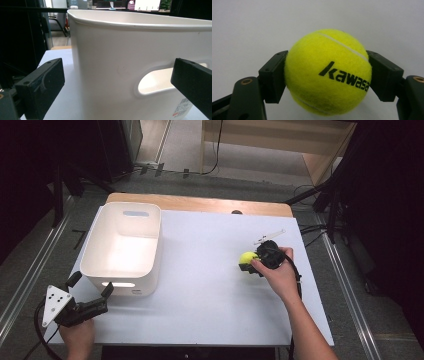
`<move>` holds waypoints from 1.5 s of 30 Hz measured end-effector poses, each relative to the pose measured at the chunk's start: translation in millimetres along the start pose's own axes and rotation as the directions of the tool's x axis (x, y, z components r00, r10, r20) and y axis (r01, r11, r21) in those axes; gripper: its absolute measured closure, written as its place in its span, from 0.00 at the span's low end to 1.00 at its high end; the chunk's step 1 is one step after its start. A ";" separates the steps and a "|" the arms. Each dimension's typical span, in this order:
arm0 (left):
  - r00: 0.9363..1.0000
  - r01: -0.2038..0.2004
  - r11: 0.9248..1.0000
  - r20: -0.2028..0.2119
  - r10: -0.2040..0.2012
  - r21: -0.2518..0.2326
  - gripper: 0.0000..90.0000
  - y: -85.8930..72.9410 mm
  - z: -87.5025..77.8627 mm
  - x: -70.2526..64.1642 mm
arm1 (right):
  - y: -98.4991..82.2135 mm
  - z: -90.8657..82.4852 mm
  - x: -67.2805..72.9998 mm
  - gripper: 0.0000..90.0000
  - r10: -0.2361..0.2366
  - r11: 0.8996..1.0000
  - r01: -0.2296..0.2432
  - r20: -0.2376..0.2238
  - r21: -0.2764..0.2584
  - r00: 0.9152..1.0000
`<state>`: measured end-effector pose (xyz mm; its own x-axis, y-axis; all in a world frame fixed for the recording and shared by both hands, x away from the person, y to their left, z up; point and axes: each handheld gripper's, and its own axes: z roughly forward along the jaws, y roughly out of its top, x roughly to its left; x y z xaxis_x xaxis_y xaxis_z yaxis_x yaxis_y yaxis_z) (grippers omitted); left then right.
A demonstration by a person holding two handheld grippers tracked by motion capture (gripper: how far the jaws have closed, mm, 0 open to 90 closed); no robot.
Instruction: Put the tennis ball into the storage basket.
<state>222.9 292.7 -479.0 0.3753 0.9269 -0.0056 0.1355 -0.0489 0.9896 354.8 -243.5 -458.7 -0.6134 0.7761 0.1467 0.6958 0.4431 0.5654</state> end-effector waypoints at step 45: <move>1.000 0.007 1.000 0.009 -0.007 -0.006 0.00 -0.3 -1.5 0.3 | 71.0 -5.8 37.8 0.26 -0.132 0.991 0.131 -0.121 -0.018 0.984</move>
<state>221.6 293.6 -479.1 0.3824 0.9239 -0.0141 0.1328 -0.0399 0.9903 378.9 -185.3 -408.3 -0.7405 0.6508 0.1677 0.6026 0.5326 0.5943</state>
